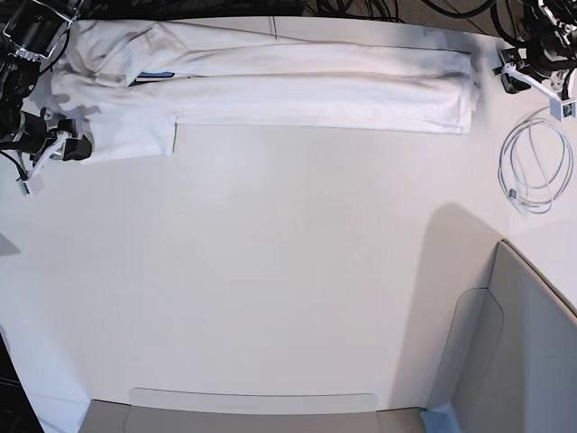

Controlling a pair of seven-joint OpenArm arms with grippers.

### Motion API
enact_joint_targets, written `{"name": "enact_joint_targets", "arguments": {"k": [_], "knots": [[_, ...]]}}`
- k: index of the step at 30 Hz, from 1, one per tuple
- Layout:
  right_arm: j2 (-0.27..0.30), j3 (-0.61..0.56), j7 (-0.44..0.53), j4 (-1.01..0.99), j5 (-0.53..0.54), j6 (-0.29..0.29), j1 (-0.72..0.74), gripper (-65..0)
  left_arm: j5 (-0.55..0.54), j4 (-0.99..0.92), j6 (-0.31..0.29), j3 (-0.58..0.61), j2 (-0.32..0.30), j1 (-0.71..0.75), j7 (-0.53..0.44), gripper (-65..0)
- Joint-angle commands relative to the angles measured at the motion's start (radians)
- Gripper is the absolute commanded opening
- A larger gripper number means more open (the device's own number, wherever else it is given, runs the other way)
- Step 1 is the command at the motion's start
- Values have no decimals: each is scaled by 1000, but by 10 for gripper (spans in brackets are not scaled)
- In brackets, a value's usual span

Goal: Layout the t-shirt on the table in an organized manner, then fold the t-shirt properly
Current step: 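Move the right gripper to the strip's end and grasp the fabric, then fold the grasped end with the right gripper back over the strip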

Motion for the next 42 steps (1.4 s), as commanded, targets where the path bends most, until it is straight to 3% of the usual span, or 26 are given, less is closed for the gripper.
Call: {"name": "enact_joint_targets", "arguments": {"k": [1, 7, 9, 11, 12, 15, 18, 21, 30, 34, 42], "knots": [[-8, -5, -47, -2, -41, 16, -6, -452, -4, 16, 2, -7, -14, 3, -10, -347], [-57, -5, -47, -2, -43, 16, -22, -468, -4, 16, 2, -7, -14, 3, -10, -347], [-67, -5, -47, -2, -43, 16, -22, -520, -4, 16, 2, -7, -14, 3, -10, -347], [-72, -5, -47, -2, -40, 18, -17, -627, -4, 16, 2, -7, -14, 3, -10, -347], [-72, -5, -47, 3, -38, 19, -16, -650, -4, 16, 2, -7, -14, 3, -10, -347], [-72, -5, -47, 13, -29, 22, -5, -650, -4, 16, 2, -7, -14, 3, -10, -347], [-69, 0, -47, 82, 68, 21, -31, -650, -4, 16, 2, -7, -14, 3, -10, -347], [-66, -3, -47, 253, 175, 18, -112, -650, -4, 16, 2, -7, -14, 3, -10, -347], [-69, -3, -47, 741, 307, 21, -315, -650, -4, 16, 2, -7, -14, 3, -10, -347], [-64, -3, -47, 764, 411, 21, -379, -650, -4, 16, 2, -7, 0, 3, -10, -347], [-66, -8, -47, 764, 425, 22, -453, -650, -4, 16, 2, -7, 4, 4, -10, -347]]}}
